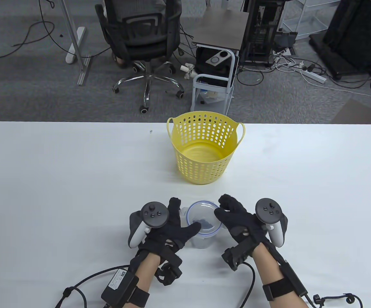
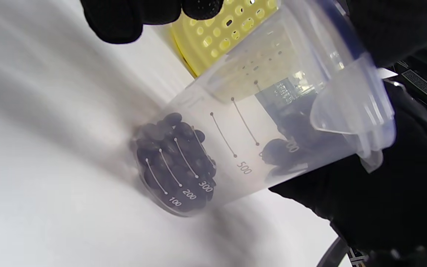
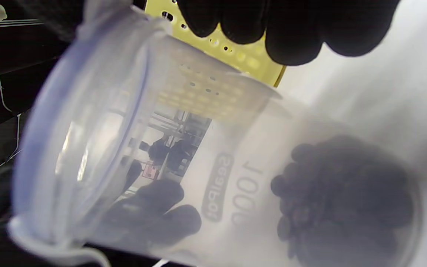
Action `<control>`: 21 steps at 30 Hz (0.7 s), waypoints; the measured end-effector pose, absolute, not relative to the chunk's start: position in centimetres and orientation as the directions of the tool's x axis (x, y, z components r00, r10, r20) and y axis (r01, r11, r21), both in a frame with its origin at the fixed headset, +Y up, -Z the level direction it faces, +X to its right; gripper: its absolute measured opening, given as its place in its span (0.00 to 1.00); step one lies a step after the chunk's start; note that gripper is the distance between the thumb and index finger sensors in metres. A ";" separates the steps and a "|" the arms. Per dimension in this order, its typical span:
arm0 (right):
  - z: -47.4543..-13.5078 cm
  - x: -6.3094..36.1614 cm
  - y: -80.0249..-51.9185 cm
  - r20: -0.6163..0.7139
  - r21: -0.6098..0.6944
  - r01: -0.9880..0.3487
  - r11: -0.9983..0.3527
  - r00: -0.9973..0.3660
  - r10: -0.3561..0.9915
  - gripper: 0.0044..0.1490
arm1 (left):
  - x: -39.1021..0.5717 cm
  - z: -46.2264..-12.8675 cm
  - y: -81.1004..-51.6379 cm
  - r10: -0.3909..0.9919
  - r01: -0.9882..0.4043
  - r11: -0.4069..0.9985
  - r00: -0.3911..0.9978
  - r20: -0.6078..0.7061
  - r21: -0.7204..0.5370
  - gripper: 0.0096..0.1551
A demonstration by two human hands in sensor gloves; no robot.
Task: Pour Go stones into a laundry basket
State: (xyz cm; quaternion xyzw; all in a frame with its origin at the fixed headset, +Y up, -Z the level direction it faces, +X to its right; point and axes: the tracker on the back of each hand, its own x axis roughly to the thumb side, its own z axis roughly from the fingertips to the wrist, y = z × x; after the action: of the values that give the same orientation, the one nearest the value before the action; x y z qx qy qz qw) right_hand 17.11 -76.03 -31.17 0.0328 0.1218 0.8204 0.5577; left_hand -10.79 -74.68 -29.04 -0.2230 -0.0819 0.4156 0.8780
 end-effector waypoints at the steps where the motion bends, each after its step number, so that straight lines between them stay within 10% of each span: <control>1: -31.0 17.2 -76.0 -0.072 0.251 -0.904 -0.347 -0.374 0.924 0.52 | -11.0 -29.1 -74.7 0.768 -0.700 0.555 0.639 -0.046 -0.449 0.68; 21: -27.5 14.8 -75.0 0.047 0.185 -0.810 -0.556 -0.558 0.828 0.74 | -11.6 -30.5 -75.2 0.736 -0.736 0.677 0.677 0.003 -0.028 0.53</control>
State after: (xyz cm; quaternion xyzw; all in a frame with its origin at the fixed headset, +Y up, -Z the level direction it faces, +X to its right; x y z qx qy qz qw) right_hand 14.75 -75.03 -27.48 0.0644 0.0711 0.8798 0.4656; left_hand -11.59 -75.23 -30.46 -0.0125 -0.0070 0.4017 0.9156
